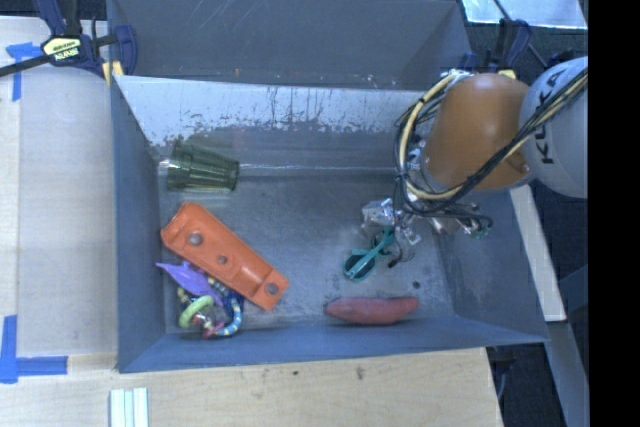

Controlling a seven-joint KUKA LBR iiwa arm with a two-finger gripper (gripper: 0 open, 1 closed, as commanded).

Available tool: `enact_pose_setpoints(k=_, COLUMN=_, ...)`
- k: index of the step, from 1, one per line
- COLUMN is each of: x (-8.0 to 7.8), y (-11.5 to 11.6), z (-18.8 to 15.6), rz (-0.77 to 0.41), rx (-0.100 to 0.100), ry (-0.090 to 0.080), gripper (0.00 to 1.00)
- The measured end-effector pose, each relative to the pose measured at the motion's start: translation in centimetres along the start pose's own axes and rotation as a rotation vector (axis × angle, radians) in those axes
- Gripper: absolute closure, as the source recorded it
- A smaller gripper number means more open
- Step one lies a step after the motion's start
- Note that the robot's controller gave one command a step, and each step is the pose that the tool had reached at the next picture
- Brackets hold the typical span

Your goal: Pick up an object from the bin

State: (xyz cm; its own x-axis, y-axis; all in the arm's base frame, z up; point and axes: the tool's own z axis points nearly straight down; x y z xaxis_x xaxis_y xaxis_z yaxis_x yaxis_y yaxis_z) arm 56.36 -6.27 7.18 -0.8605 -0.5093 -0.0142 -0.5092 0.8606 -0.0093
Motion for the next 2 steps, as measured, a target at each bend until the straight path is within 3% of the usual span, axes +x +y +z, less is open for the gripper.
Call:
enact_pose_setpoints(k=1, x=0.0, y=0.0, z=0.0, rz=0.0, rx=0.0, ry=0.0, gripper=1.0)
enact_pose_setpoints(k=2, x=0.4, y=-0.3, z=-2.4, rz=-0.009, rx=-0.002, ry=0.002, gripper=1.0)
